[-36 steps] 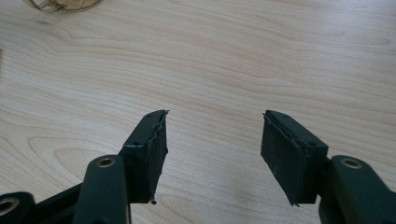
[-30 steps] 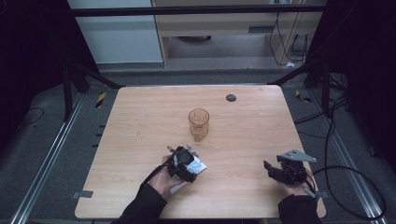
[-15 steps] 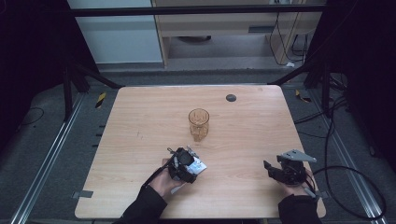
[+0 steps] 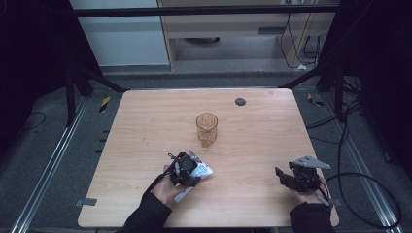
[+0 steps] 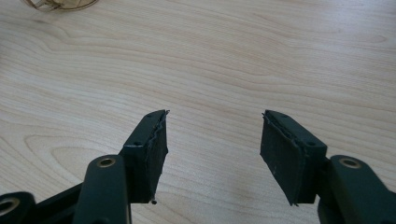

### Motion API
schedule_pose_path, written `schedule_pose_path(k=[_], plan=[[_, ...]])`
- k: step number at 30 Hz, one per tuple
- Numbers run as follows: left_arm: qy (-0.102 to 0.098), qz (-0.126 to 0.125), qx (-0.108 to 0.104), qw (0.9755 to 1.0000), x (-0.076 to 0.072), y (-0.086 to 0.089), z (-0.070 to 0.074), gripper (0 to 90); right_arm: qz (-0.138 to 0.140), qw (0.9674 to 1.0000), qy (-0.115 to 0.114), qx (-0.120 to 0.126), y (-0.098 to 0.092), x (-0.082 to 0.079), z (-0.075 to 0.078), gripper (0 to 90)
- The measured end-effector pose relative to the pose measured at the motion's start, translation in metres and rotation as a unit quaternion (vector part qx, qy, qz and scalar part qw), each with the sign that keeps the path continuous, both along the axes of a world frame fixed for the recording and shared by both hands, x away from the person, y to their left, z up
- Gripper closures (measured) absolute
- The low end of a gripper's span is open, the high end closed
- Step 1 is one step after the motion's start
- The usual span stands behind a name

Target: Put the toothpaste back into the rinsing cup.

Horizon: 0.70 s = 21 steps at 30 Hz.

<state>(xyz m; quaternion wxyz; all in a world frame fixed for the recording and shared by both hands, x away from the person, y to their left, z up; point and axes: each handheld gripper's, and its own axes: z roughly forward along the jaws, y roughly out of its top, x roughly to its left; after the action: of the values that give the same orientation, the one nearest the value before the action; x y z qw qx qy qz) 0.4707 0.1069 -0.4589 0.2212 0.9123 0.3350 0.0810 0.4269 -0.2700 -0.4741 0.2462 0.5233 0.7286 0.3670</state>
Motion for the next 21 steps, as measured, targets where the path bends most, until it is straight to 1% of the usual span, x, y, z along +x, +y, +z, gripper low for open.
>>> schedule_pose_path(k=[1, 2, 3, 4, 6, 7, 9, 10, 11, 12, 15, 16, 17, 18, 19, 20, 21], plan=[[-0.01, 0.002, -0.007, 0.9999, -0.002, 0.004, 0.003, 67.4, 0.0, 1.0, 0.0, -0.001, 0.0, 0.0, 0.0, 41.0], [-0.013, 0.004, -0.011, 0.9998, -0.003, 0.006, 0.005, 68.1, 0.0, 1.0, 0.0, -0.001, 0.0, 0.0, 0.0, 41.0], [-0.013, 0.004, -0.011, 0.9998, -0.003, 0.006, 0.005, 68.7, 0.0, 1.0, 0.0, -0.001, 0.0, 0.0, 0.0, 41.0], [-0.016, 0.009, -0.022, 0.9996, -0.004, 0.012, 0.01, 69.2, 0.0, 1.0, -0.001, 0.0, 0.0, -0.001, 0.0, 41.2], [-0.02, 0.014, -0.033, 0.9991, -0.005, 0.018, 0.016, 69.9, 0.001, 1.0, 0.0, 0.001, 0.0, -0.001, 0.0, 41.4], [-0.02, 0.014, -0.033, 0.9991, -0.005, 0.018, 0.016, 70.1, 0.001, 1.0, 0.0, 0.001, 0.0, -0.001, 0.0, 41.4], [-0.032, 0.022, -0.045, 0.9983, -0.006, 0.023, 0.021, 70.4, 0.001, 1.0, 0.0, 0.001, 0.0, -0.001, -0.001, 41.6], [-0.043, 0.028, -0.055, 0.9972, -0.007, 0.028, 0.028, 70.7, 0.002, 1.0, -0.001, 0.0, 0.0, -0.001, -0.001, 41.8], [-0.043, 0.028, -0.055, 0.9972, -0.007, 0.028, 0.028, 70.8, 0.002, 1.0, -0.001, 0.0, 0.0, -0.001, -0.001, 41.8], [-0.046, 0.03, -0.06, 0.9967, -0.007, 0.03, 0.032, 70.8, 0.002, 1.0, -0.001, 0.0, 0.0, -0.001, -0.001, 41.8], [-0.064, 0.038, -0.078, 0.9942, -0.009, 0.035, 0.041, 70.9, 0.002, 1.0, -0.002, -0.001, 0.0, -0.001, -0.001, 41.9], [-0.072, 0.039, -0.082, 0.9933, -0.009, 0.037, 0.046, 70.9, 0.002, 1.0, -0.002, -0.001, 0.0, -0.001, -0.001, 41.9], [-0.075, 0.041, -0.086, 0.9926, -0.009, 0.038, 0.048, 70.9, 0.002, 1.0, -0.003, -0.001, -0.001, -0.001, -0.001, 41.9], [-0.089, 0.044, -0.095, 0.9906, -0.009, 0.041, 0.054, 71.0, 0.003, 1.0, -0.004, -0.001, 0.0, -0.001, -0.001, 41.8], [-0.089, 0.044, -0.095, 0.9906, -0.009, 0.041, 0.054, 70.9, 0.003, 1.0, -0.004, -0.001, 0.0, -0.001, -0.001, 41.8], [-0.105, 0.05, -0.101, 0.9881, -0.009, 0.043, 0.06, 71.0, 0.003, 1.0, -0.006, -0.002, 0.0, -0.001, -0.001, 41.6], [-0.105, 0.05, -0.101, 0.9881, -0.009, 0.043, 0.06, 71.0, 0.003, 1.0, -0.006, -0.002, 0.0, -0.001, -0.001, 41.6]])
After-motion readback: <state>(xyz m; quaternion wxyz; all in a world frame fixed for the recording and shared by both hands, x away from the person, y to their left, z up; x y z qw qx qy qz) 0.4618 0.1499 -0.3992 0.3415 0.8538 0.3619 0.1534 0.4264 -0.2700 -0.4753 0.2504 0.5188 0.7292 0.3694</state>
